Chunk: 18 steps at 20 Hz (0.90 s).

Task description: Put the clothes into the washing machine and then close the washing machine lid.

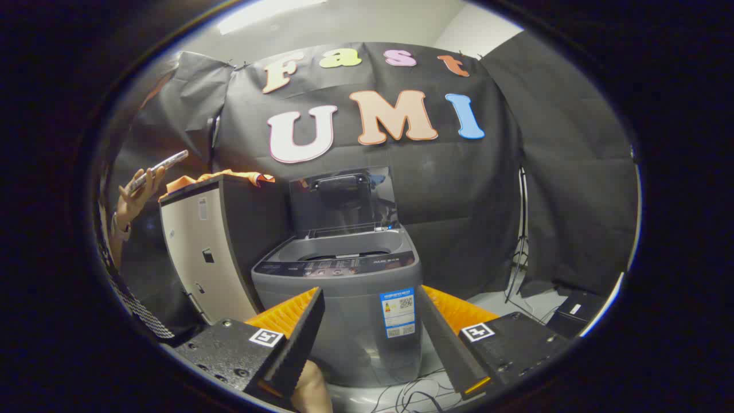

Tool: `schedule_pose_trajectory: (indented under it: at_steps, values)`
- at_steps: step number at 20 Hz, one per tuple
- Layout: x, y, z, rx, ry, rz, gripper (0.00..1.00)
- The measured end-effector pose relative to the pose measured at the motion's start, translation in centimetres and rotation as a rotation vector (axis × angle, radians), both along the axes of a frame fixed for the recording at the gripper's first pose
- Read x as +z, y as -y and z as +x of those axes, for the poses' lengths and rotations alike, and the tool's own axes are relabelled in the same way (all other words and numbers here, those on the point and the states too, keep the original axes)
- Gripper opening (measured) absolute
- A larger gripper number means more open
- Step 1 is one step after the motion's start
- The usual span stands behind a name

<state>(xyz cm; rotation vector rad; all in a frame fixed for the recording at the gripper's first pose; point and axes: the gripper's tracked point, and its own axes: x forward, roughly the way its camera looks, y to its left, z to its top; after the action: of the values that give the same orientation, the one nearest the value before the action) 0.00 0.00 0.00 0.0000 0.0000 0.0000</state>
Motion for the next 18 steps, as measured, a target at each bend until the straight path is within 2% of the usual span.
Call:
schedule_pose_trajectory:
  at_steps: [9, 18]
  values:
    - [0.73, 0.00, -0.20, -0.046, 0.039, -0.079, 0.97]
    - [0.82, -0.36, -0.12, -0.041, 0.048, -0.102, 0.97]
